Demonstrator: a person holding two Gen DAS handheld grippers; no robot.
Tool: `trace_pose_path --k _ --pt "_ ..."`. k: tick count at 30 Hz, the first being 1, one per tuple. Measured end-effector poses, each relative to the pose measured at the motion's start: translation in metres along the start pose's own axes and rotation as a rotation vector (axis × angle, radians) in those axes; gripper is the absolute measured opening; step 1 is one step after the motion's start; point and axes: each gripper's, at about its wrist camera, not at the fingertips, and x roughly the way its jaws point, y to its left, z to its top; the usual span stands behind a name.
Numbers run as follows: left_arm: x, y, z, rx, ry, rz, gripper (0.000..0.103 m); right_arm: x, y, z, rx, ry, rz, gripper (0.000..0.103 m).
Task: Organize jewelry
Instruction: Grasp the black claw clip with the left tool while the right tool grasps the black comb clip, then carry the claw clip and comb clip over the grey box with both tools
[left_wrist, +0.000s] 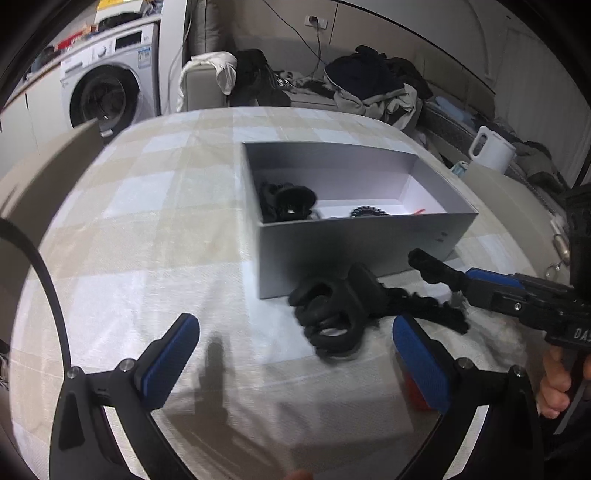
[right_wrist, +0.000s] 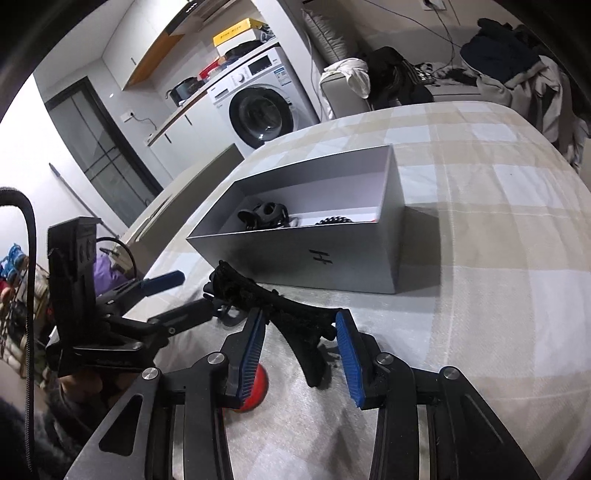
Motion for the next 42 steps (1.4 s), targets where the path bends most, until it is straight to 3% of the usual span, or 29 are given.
trace_pose_path --k 9,14,18,20,25,30,32,38,42 --pt "0.007 -0.007 0.004 0.022 0.04 -0.065 0.072 -0.011 -0.009 0.0 0.017 -0.028 0.003 0.038" --pt "0.008 -0.002 0.004 -0.011 0.044 -0.09 0.048 -0.012 -0.008 -0.001 0.017 -0.03 0.004 0.038" --pt "0.003 0.0 0.0 -0.015 0.027 -0.105 0.048 -0.013 -0.007 0.0 0.016 -0.036 0.005 0.038" --pt "0.0 -0.001 -0.002 -0.009 0.017 -0.108 0.048 -0.013 -0.007 0.0 0.015 -0.033 0.002 0.022" --pt "-0.002 0.0 -0.004 -0.002 0.012 -0.102 0.048 -0.005 -0.008 -0.001 0.011 -0.006 -0.024 0.018" --pt "-0.005 0.002 -0.001 -0.009 -0.002 -0.099 0.048 -0.005 -0.004 -0.007 -0.02 0.019 -0.02 0.025" --pt "-0.005 0.003 0.0 -0.013 -0.004 -0.105 0.048 -0.002 -0.001 -0.009 -0.045 0.03 -0.038 0.04" --pt "-0.006 0.005 0.0 -0.015 -0.011 -0.102 0.048 0.01 0.012 -0.013 -0.111 0.081 -0.049 0.051" --pt "-0.008 0.007 0.0 -0.019 -0.018 -0.101 0.048 0.016 0.022 -0.014 -0.17 0.099 -0.075 0.052"
